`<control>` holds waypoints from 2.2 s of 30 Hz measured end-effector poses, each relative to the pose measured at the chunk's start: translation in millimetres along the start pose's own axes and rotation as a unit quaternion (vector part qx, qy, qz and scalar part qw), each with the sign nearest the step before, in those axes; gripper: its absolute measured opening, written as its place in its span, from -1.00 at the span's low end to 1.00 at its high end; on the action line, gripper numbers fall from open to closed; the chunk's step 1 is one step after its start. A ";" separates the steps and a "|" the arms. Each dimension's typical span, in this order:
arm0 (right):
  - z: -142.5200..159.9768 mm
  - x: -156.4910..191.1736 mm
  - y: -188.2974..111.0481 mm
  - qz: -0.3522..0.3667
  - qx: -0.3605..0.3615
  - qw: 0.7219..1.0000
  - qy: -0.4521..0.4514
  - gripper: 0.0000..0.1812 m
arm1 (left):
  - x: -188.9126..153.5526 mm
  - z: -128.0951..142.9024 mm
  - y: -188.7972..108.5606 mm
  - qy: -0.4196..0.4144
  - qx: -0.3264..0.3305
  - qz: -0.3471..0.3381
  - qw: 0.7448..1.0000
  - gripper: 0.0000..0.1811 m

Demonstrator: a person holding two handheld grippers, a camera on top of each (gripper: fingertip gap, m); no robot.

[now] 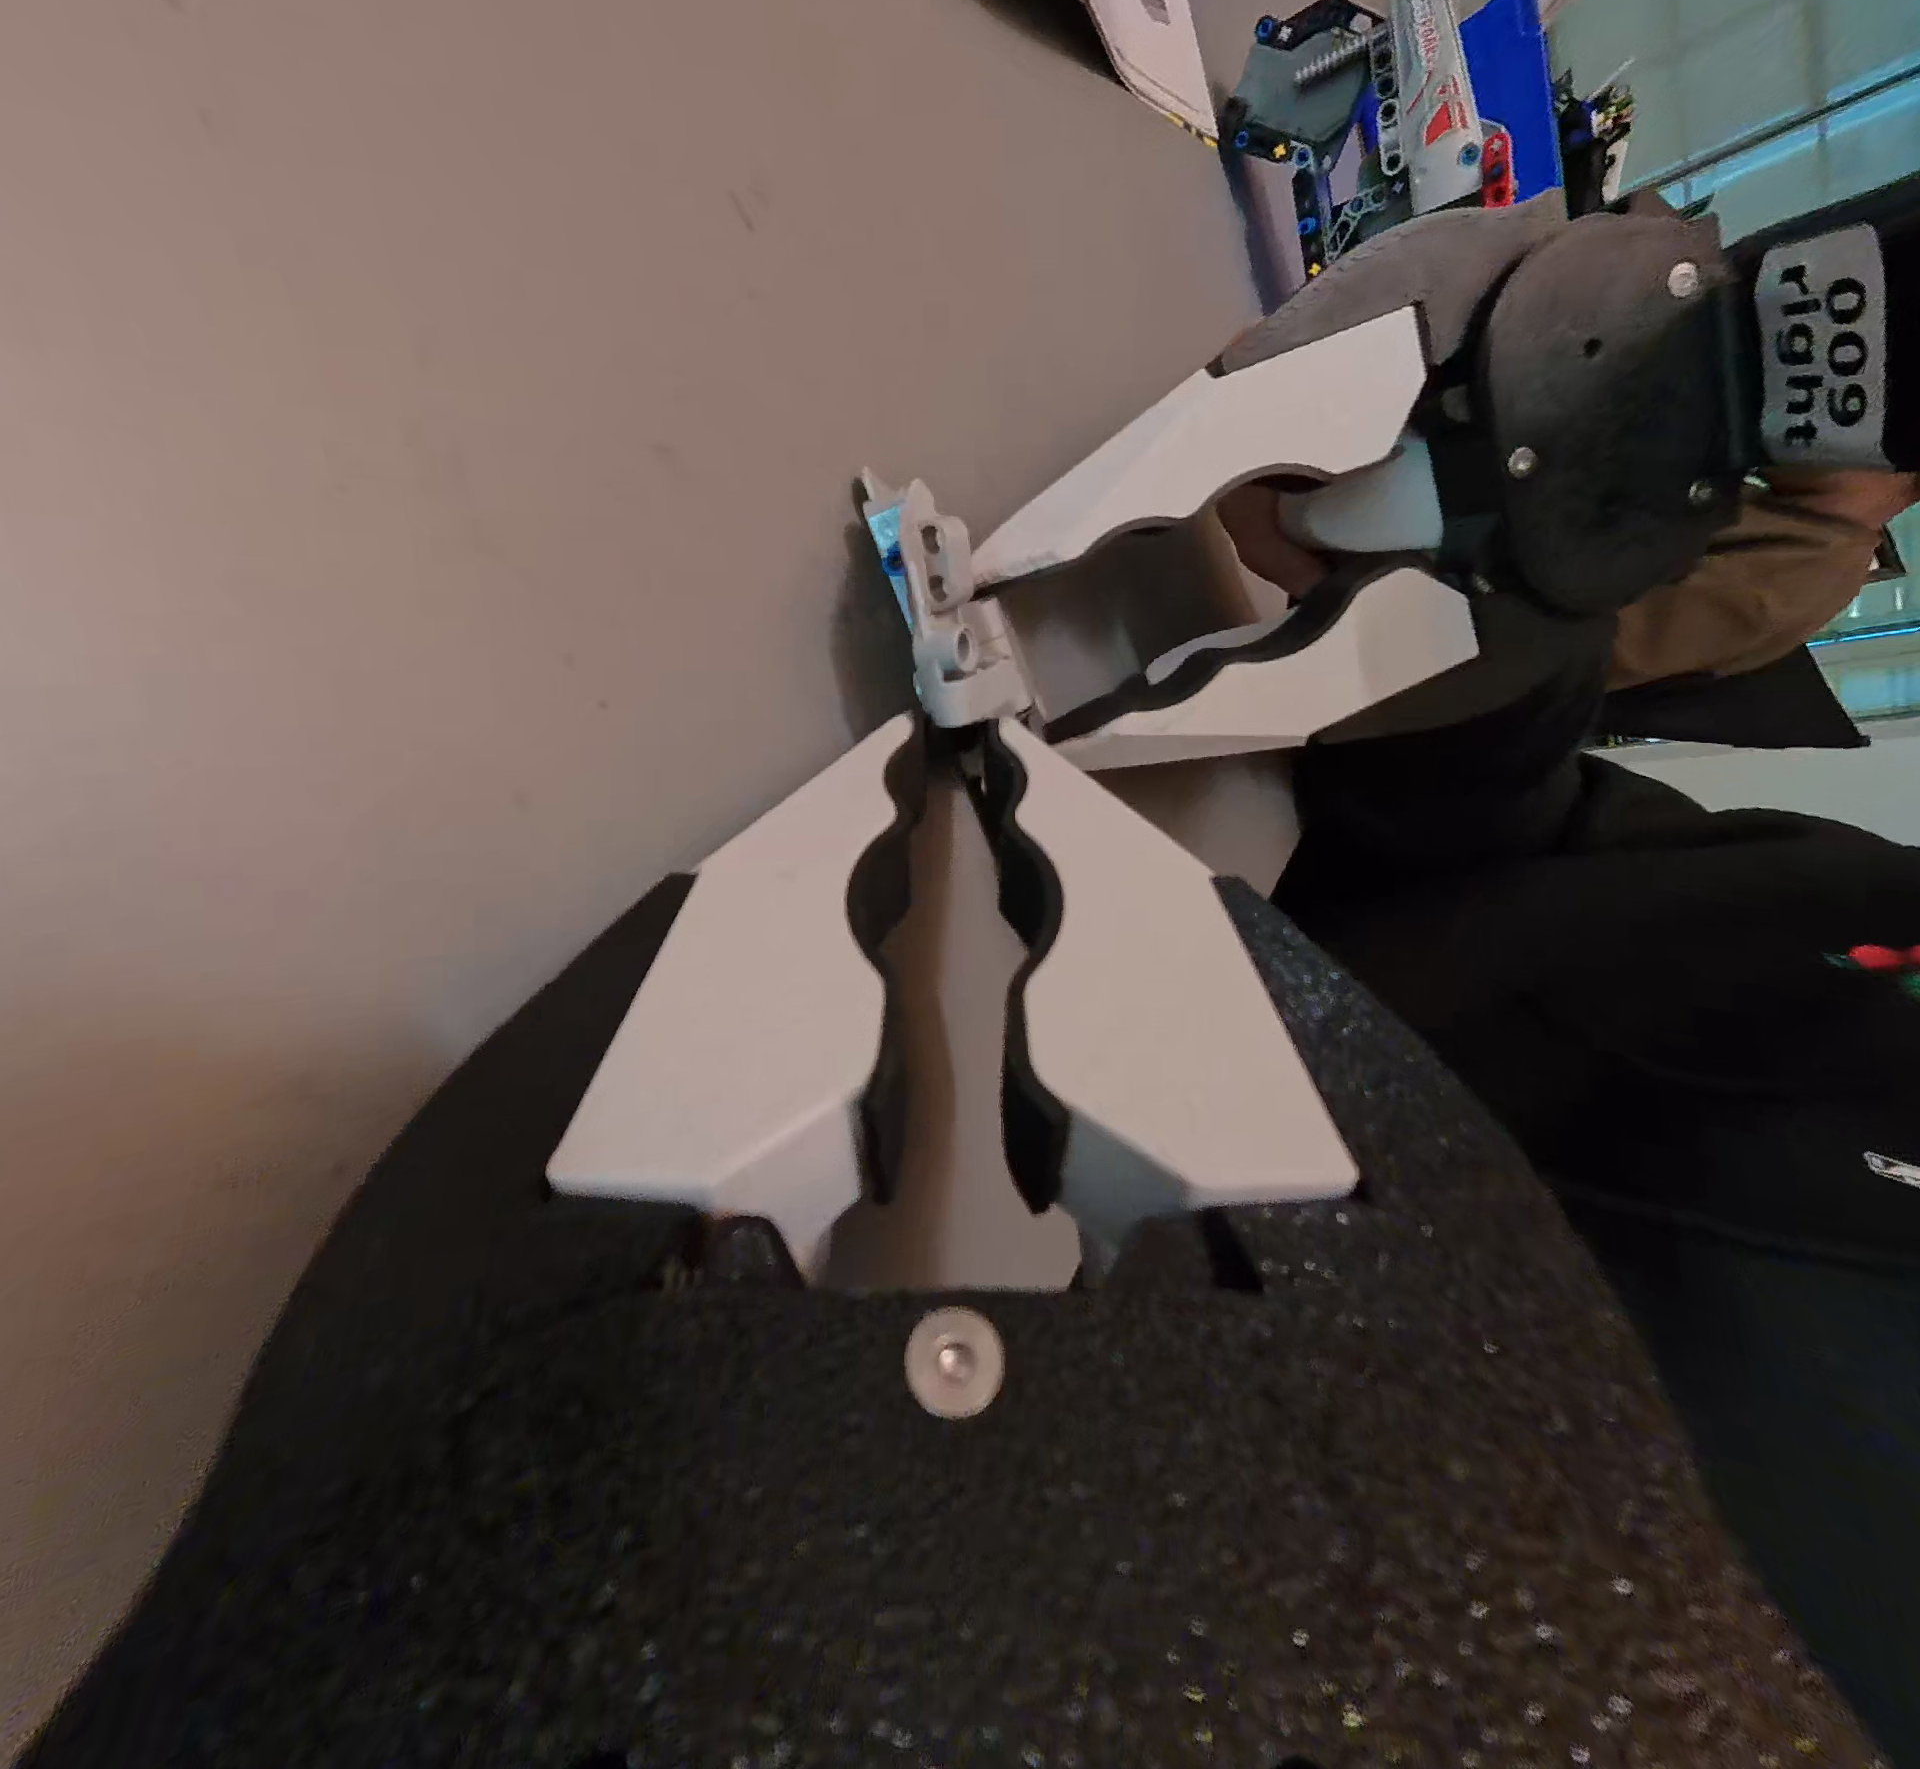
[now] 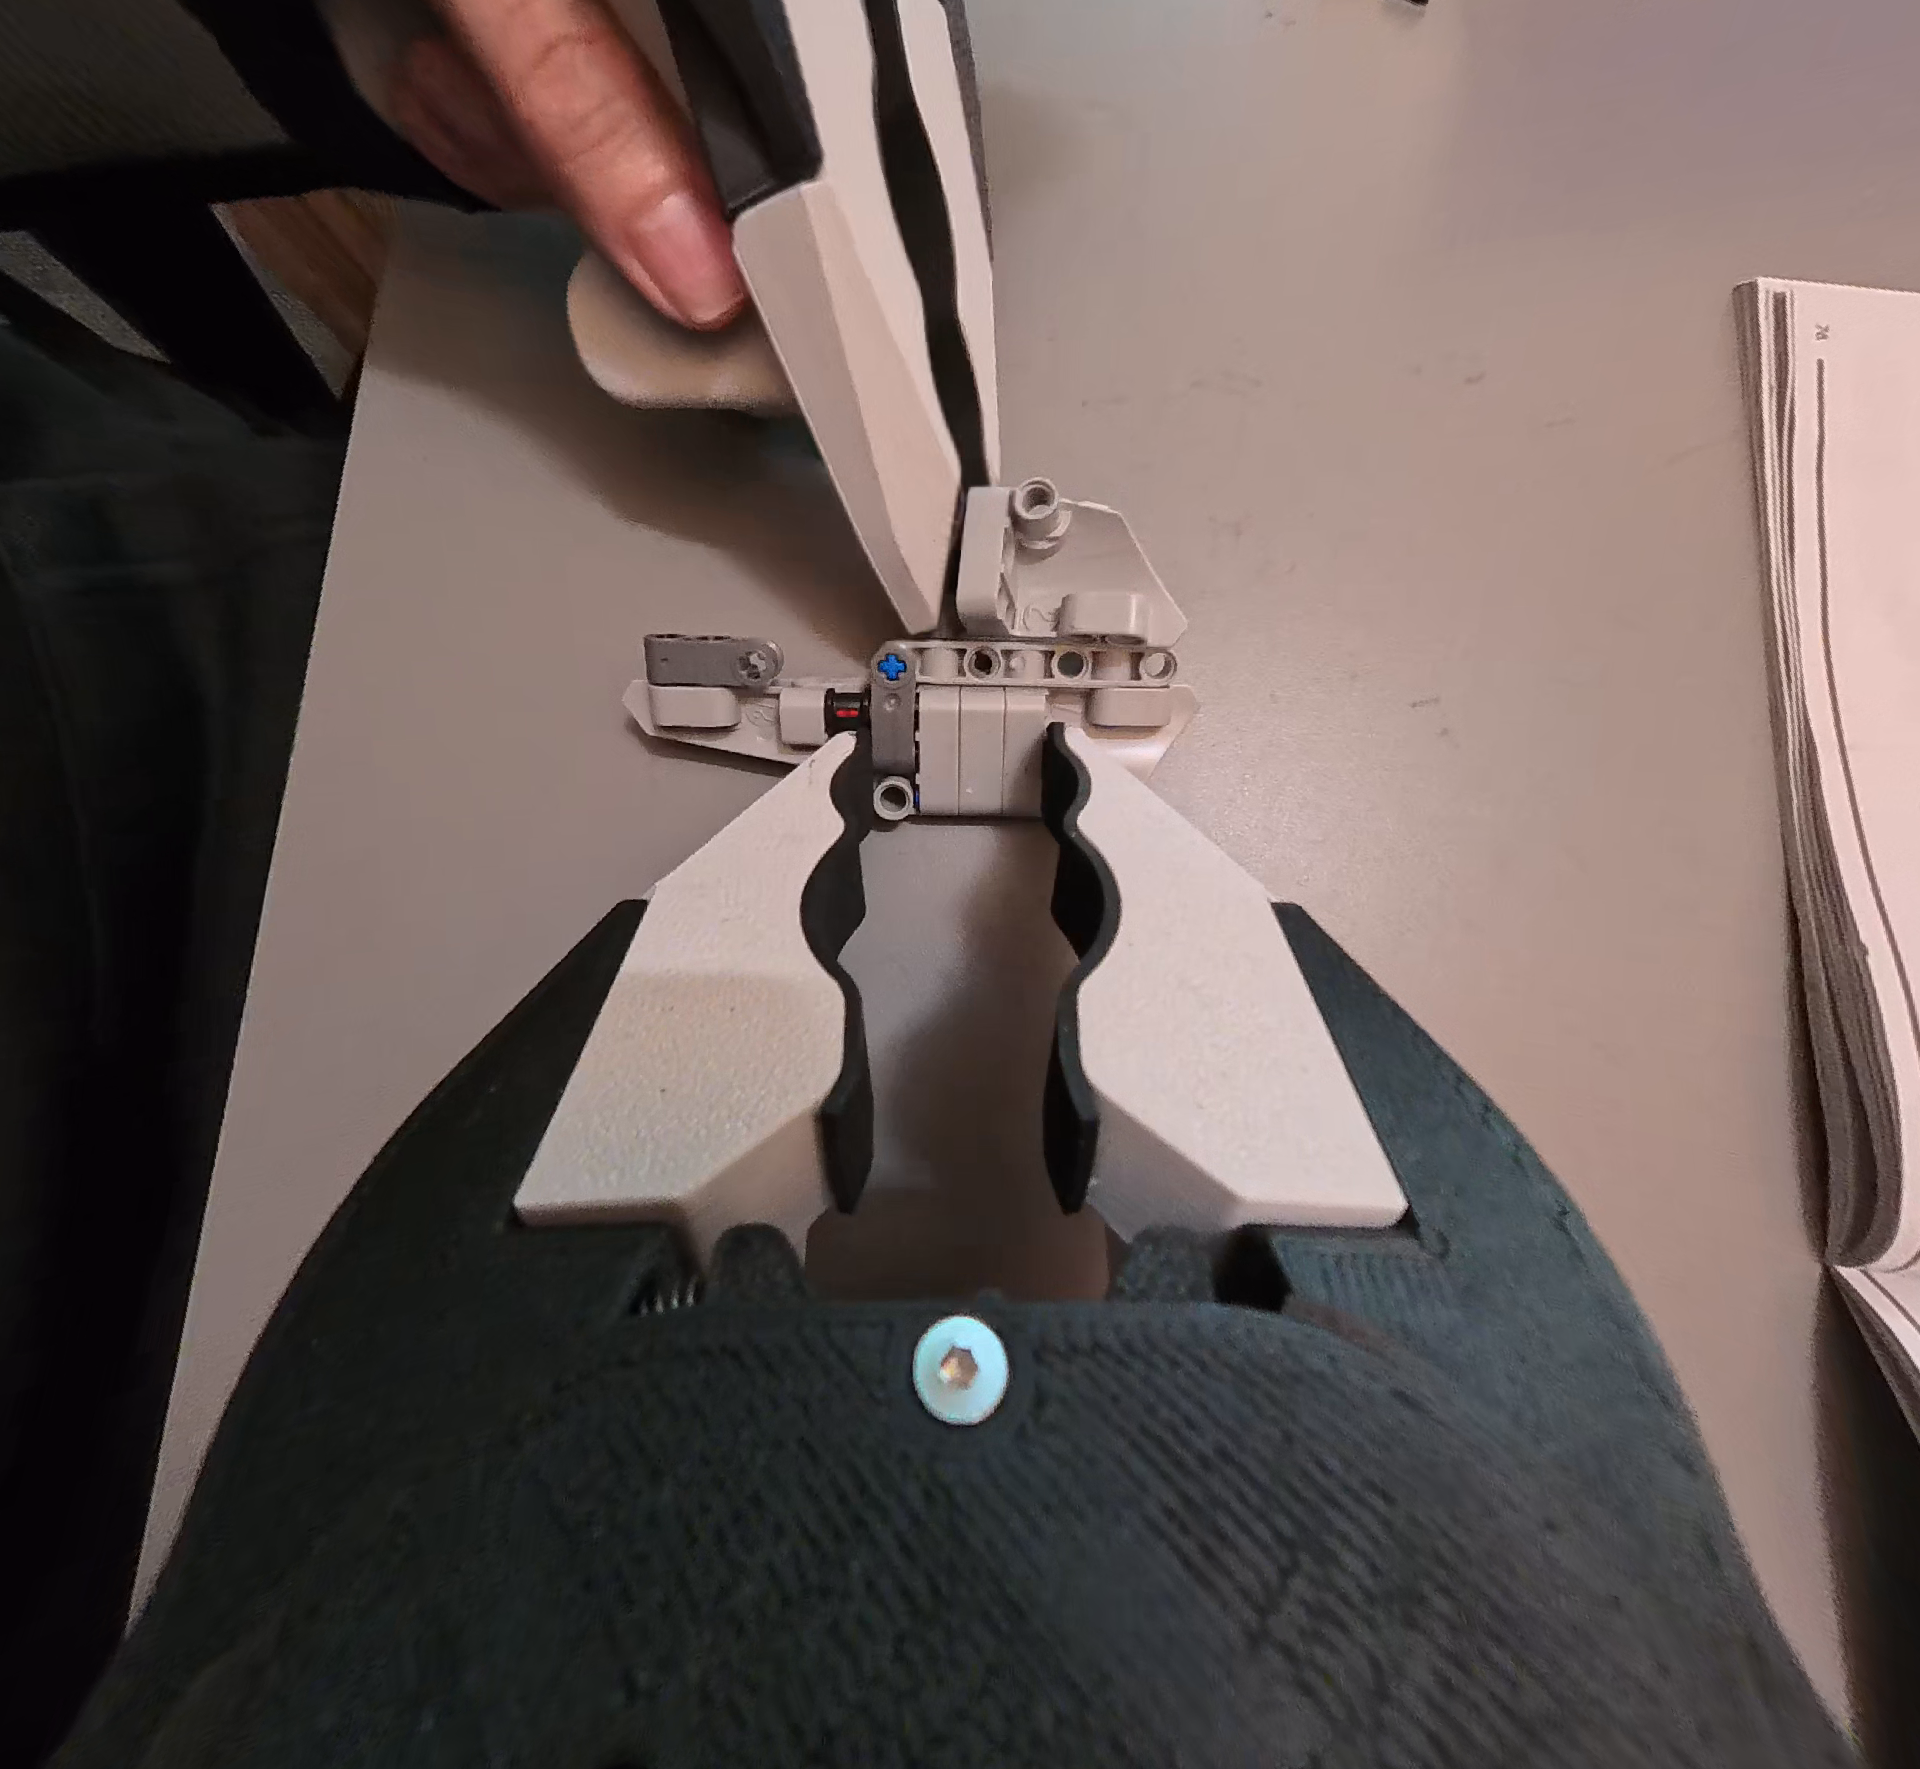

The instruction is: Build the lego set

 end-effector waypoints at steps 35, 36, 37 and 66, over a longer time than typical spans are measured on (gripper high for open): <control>-0.4 -0.2 0.9 0.006 0.003 1.000 -0.010 -0.65 | -0.6 0.8 -1.2 -0.043 -0.071 0.015 0.996 -0.96; -0.4 -0.3 0.9 0.006 0.003 1.000 -0.009 -0.65 | -0.8 0.8 -1.3 -0.041 -0.072 0.014 0.996 -0.96; -0.4 -0.2 0.9 0.005 0.002 1.000 -0.008 -0.65 | -0.7 0.7 -1.3 -0.040 -0.074 0.014 0.996 -0.96; 0.5 -1.0 0.2 0.012 0.011 1.000 -0.015 -0.65 | -1.3 -1.9 -0.7 -0.011 -0.102 0.001 0.995 -0.96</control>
Point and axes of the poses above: each gripper's, where its closed fingertips meet, y out along the fingers, z out of its underside, x = y × z across the jaws, the point moved 2 cm from there along -y, back along the fingers, and after that the axes turned 6 degrees about -x, right-handed, at the moved point
